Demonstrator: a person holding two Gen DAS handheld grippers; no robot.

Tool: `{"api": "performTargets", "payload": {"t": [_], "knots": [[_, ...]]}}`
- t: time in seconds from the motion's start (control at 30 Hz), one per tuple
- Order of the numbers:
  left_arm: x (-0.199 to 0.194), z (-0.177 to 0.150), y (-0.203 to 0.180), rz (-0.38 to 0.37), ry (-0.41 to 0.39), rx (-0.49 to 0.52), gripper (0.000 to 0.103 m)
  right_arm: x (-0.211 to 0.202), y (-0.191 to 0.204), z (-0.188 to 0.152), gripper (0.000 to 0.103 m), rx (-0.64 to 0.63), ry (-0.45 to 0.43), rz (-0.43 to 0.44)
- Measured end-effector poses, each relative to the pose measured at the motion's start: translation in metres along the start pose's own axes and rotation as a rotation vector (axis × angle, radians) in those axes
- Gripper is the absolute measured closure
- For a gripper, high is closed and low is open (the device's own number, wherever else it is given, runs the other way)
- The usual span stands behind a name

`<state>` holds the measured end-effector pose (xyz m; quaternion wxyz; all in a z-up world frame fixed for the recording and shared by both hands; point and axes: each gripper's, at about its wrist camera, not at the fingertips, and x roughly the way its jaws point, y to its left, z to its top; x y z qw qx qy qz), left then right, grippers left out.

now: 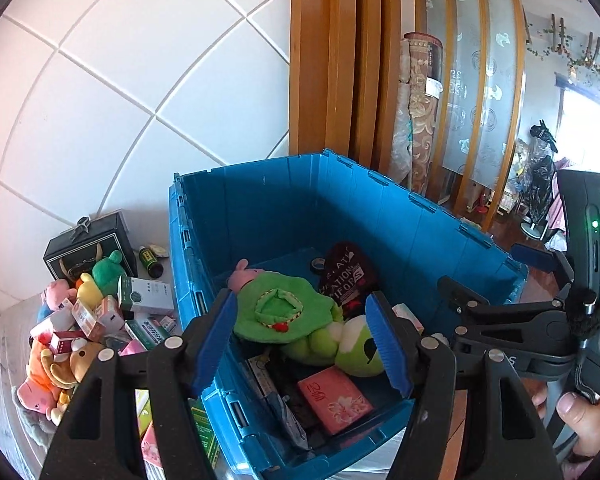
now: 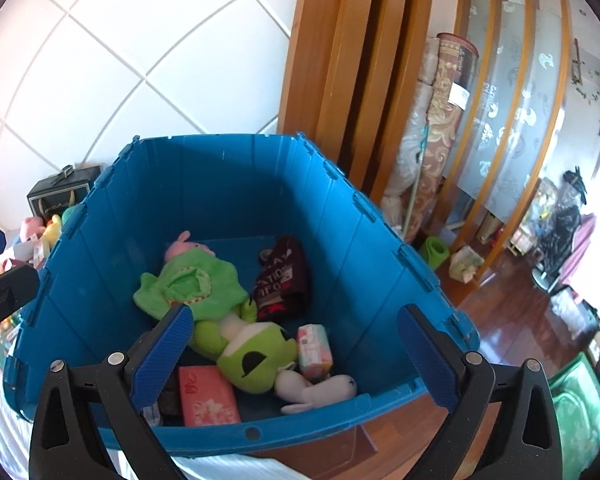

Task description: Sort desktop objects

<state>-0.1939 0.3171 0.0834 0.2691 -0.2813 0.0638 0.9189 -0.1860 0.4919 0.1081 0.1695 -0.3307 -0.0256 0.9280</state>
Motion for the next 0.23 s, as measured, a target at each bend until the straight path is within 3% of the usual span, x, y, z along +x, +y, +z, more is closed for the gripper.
{"api": "performTargets", "payload": {"t": [0.23], "knots": [[-0.0022,-0.0024,0.0001,0.002,-0.002,-0.005,0.037,0.0004,0.0004,-0.0032,0.0,-0.004,0.007,0.007]]}}
